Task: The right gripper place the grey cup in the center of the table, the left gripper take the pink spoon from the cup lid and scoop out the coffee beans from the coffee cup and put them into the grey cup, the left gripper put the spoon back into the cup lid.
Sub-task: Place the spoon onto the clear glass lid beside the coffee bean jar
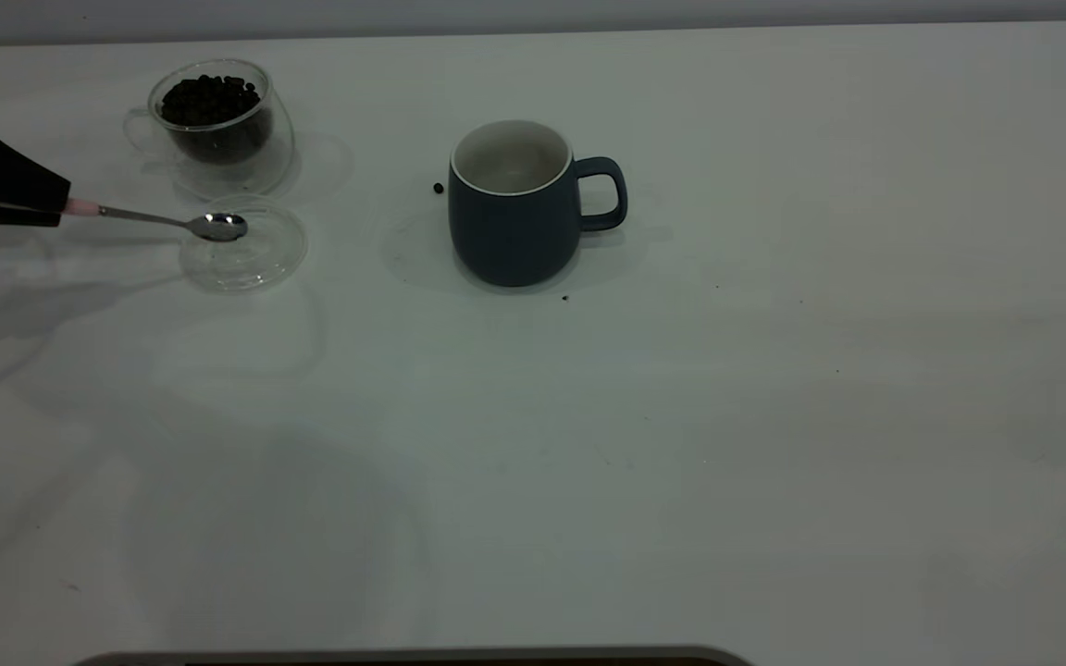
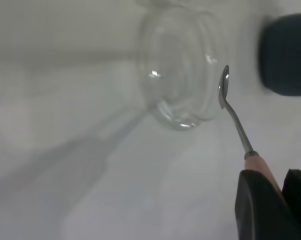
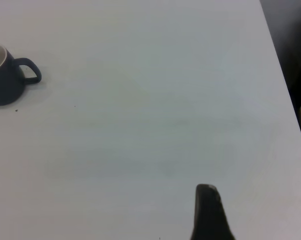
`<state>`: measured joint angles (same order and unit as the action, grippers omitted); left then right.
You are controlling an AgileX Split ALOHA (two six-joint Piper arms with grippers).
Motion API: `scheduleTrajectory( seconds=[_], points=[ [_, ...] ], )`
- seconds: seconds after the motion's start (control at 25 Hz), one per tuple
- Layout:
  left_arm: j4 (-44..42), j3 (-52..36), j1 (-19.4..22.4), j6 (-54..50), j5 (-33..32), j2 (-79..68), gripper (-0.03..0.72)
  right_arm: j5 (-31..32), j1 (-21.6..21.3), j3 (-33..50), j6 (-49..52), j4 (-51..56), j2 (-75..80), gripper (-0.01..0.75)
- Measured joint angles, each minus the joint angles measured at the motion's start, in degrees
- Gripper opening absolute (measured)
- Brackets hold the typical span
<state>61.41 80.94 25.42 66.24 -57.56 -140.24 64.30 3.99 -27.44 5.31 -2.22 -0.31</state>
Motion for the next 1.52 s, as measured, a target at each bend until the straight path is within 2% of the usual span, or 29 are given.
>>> scheduleTrajectory(
  seconds=[0.4, 1.16, 1.28, 1.52],
  points=[
    [8.88, 0.00, 0.00, 3.63, 1.53, -5.43, 0.129, 0.00, 0.00, 0.00, 0.00, 0.00, 0.00, 0.518],
    [13.96, 0.11, 0.00, 7.15, 1.44, -8.93, 0.133, 0.00, 0.00, 0.00, 0.00, 0.00, 0.00, 0.518],
    [13.96, 0.11, 0.00, 7.14, 1.55, -8.93, 0.174, 0.00, 0.00, 0.00, 0.00, 0.00, 0.00, 0.518],
    [13.87, 0.11, 0.00, 7.03, 1.68, -8.93, 0.407, 0.00, 0.00, 0.00, 0.00, 0.00, 0.00, 0.518]
  ],
)
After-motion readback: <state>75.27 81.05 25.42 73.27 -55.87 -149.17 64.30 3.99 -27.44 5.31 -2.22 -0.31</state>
